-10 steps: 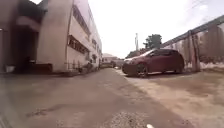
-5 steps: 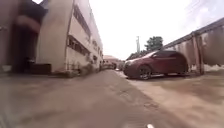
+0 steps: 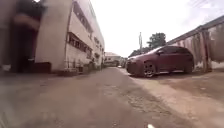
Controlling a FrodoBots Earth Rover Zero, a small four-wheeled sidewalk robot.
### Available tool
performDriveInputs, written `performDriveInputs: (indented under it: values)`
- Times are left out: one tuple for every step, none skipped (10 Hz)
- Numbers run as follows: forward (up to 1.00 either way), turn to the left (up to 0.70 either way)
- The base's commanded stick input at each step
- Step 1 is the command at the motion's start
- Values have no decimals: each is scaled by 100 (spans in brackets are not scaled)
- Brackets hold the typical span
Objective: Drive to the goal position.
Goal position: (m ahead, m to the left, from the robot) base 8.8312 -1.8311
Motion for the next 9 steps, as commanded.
performDriveInputs:
  values:
    - [70, 35]
    - [70, 0]
    - [70, 0]
    - [70, 0]
    - [70, 0]
    - [70, 0]
    - [70, 0]
    - [70, 0]
    - [70, 0]
